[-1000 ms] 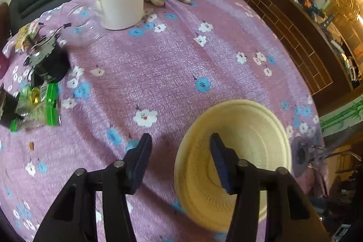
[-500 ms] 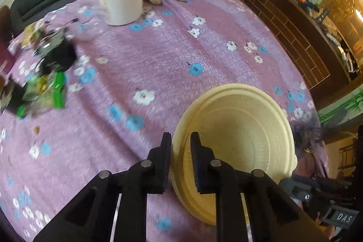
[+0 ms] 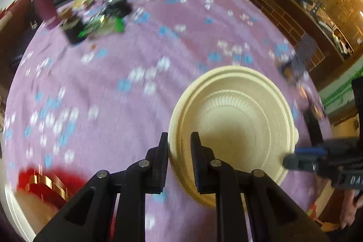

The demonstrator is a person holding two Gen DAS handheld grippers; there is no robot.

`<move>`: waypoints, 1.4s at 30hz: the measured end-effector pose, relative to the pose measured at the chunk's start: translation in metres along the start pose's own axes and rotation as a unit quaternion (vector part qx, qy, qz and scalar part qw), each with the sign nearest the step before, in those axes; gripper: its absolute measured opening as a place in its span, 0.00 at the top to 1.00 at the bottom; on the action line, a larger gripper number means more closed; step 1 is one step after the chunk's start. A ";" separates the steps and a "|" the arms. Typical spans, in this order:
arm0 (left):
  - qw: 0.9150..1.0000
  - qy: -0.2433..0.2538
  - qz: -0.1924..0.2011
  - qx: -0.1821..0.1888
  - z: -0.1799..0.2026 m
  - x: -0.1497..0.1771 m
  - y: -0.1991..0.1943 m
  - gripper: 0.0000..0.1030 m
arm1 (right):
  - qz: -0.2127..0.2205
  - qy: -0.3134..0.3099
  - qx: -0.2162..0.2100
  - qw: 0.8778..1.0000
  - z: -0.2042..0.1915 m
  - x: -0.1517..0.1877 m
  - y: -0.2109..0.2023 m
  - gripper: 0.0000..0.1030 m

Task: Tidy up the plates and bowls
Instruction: 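Lift the ridged beige bowl with the left gripper toward the stack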

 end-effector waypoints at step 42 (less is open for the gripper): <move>0.987 0.071 0.110 -0.090 -0.042 0.059 -0.068 0.85 | 0.045 -0.097 0.090 0.990 -0.063 0.066 0.014 0.83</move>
Point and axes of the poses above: each gripper's, at about its wrist camera, not at the fingertips, and y roughly the way its jaws point, z to its right, x to its underside, the point moved 10 cm from there along y, roughly the way its jaws point, and after that the axes turned 14 degrees about -x, right-handed, at the moved point
